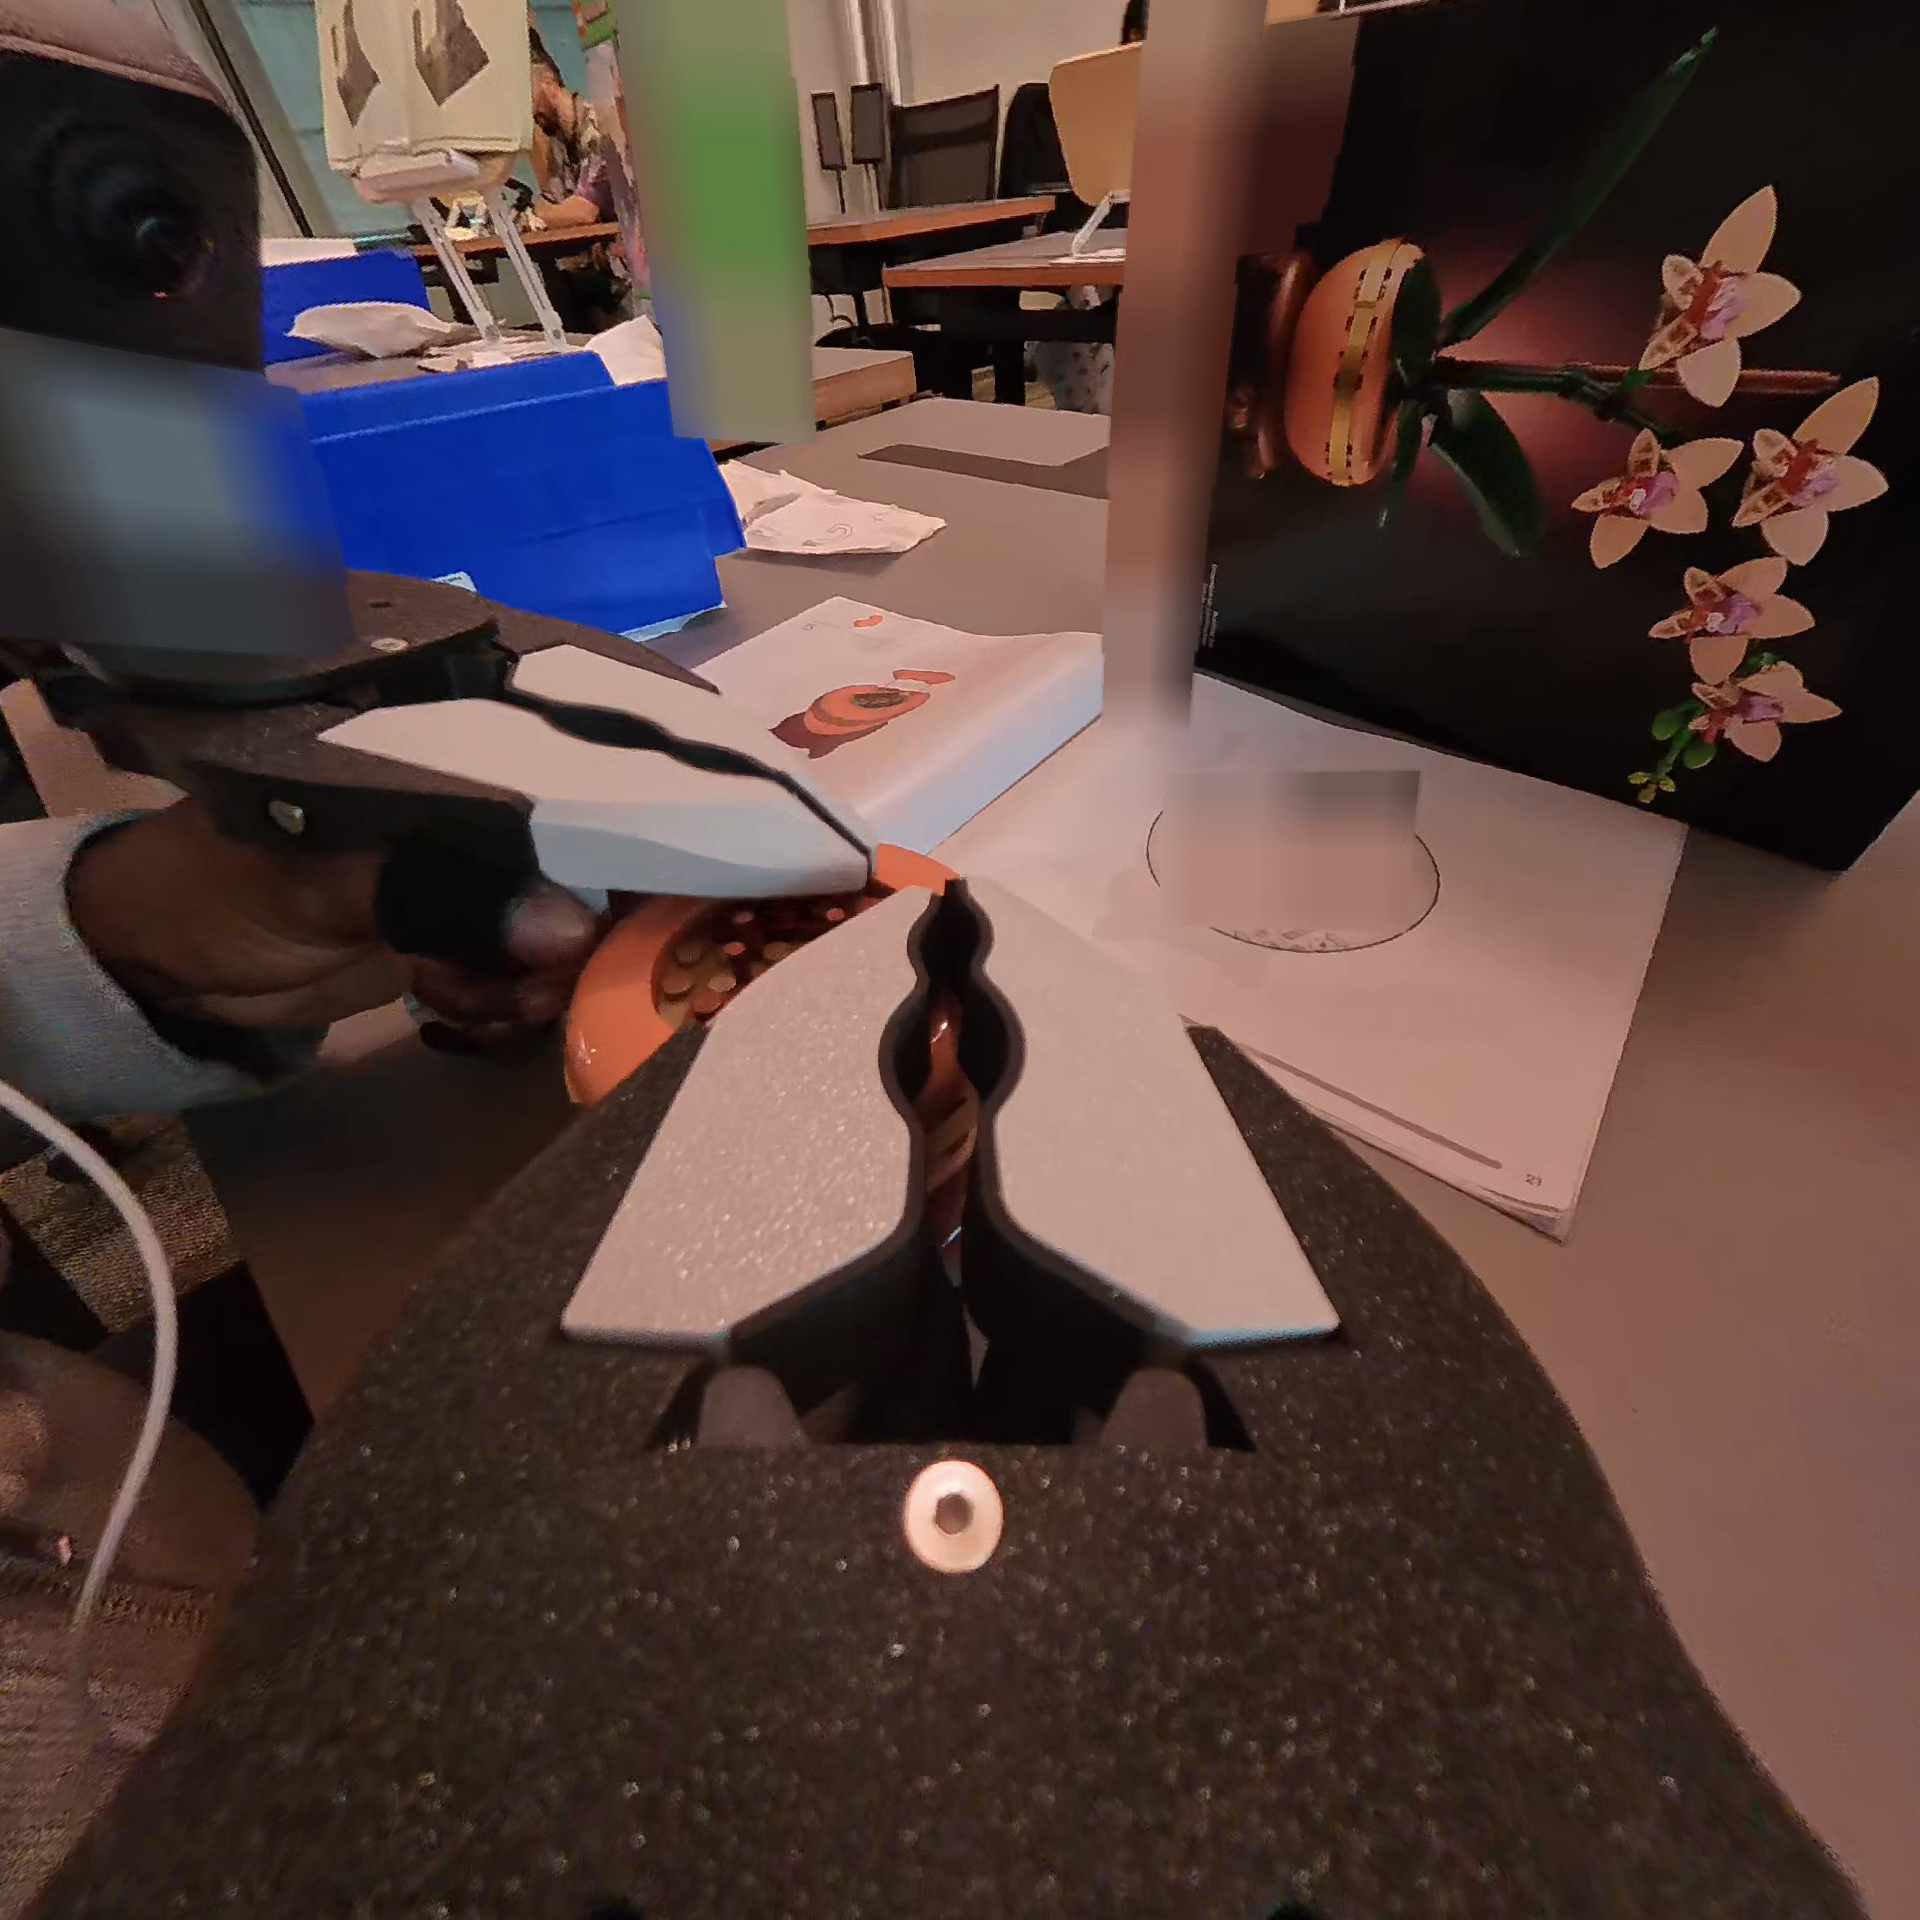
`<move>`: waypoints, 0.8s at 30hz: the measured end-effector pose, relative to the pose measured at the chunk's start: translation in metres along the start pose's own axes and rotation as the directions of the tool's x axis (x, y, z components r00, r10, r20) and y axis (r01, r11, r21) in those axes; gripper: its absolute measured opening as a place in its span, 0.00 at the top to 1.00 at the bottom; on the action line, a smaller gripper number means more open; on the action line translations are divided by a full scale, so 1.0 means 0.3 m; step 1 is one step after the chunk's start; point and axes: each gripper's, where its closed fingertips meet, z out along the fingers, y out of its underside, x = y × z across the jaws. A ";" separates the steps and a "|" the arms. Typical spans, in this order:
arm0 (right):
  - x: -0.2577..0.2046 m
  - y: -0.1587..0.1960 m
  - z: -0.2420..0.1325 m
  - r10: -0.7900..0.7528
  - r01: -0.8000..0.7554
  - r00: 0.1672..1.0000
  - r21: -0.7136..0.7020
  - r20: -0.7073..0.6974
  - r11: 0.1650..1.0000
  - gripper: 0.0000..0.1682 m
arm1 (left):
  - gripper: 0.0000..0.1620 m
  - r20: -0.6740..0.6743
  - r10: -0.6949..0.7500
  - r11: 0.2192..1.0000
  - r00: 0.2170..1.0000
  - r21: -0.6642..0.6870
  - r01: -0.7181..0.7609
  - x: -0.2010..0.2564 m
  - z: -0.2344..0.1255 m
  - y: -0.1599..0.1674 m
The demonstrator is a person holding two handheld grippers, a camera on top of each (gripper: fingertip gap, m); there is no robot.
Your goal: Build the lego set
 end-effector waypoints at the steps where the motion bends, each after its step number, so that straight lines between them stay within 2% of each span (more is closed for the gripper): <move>1: 0.012 -0.010 -0.009 0.008 -0.007 1.000 0.022 -0.013 1.000 1.00 | 1.00 0.016 -0.020 1.000 1.000 0.008 0.020 -0.013 -0.007 -0.005; 3: 0.039 -0.060 -0.046 0.036 -0.029 0.998 0.113 -0.057 0.993 1.00 | 1.00 0.053 -0.086 0.995 0.995 0.062 0.083 -0.041 -0.041 -0.037; 5: 0.042 -0.018 -0.048 0.019 -0.018 0.996 0.012 -0.082 1.000 1.00 | 1.00 0.076 -0.136 0.989 0.988 0.067 0.131 -0.053 -0.065 -0.037; 7: 0.011 0.004 -0.042 0.000 -0.001 0.998 -0.009 -0.068 1.000 1.00 | 1.00 0.085 -0.116 0.993 0.990 0.016 0.115 -0.038 -0.057 0.000; 20: 0.010 0.007 -0.012 -0.004 0.004 0.994 -0.005 -0.111 1.000 1.00 | 1.00 0.121 -0.026 1.000 0.992 -0.007 0.027 -0.033 -0.032 0.006; 24: 0.010 0.008 -0.010 -0.010 0.010 0.993 -0.006 -0.115 1.000 1.00 | 1.00 0.157 0.057 0.998 0.986 -0.023 -0.054 -0.032 -0.032 0.007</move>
